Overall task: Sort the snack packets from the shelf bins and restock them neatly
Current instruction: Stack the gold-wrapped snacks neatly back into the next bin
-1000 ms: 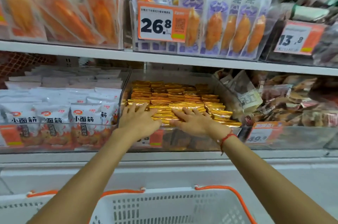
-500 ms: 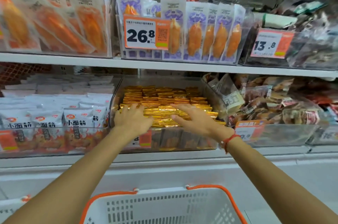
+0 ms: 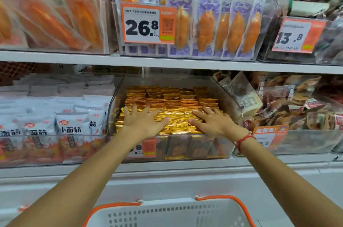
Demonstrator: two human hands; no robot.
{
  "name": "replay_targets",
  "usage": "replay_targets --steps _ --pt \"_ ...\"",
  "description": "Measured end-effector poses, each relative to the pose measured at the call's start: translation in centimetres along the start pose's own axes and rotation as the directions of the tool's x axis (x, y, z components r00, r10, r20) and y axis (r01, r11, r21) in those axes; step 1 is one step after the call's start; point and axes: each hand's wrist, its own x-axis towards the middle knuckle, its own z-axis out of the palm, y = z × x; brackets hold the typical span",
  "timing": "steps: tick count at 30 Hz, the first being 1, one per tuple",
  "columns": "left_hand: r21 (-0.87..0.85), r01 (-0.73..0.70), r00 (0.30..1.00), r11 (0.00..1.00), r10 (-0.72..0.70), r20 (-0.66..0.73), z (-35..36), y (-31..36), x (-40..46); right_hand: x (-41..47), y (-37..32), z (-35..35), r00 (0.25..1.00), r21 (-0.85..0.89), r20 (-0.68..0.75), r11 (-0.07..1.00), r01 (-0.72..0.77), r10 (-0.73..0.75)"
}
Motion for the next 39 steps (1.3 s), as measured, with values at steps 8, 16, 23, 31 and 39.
replay_targets --steps 8,16,23,31,39 --pt "-0.054 0.005 0.999 0.999 -0.003 0.034 -0.3 0.2 -0.4 0.2 -0.5 -0.3 0.999 0.001 0.006 0.999 -0.033 0.033" --pt "-0.166 -0.361 0.806 0.918 0.218 -0.551 -2.2 -2.2 -7.4 -3.6 -4.6 0.6 0.785 0.056 -0.614 0.987 0.15 -0.084" --pt "-0.279 -0.159 0.673 0.947 -0.103 -0.733 0.2 -22.2 -14.0 -6.1 -22.3 -0.8 0.617 0.021 -0.643 0.796 0.605 -0.453" --pt "-0.107 -0.33 0.888 0.938 0.27 -0.372 -2.2 -25.3 -8.2 -1.4 -27.8 -2.9 0.763 0.045 -0.422 0.829 0.557 -0.49" --pt "-0.231 -0.346 0.863 0.91 0.212 -0.459 -1.1 -26.1 -8.0 -0.3 -29.2 -0.5 0.722 0.197 -0.588 0.802 0.565 -0.364"
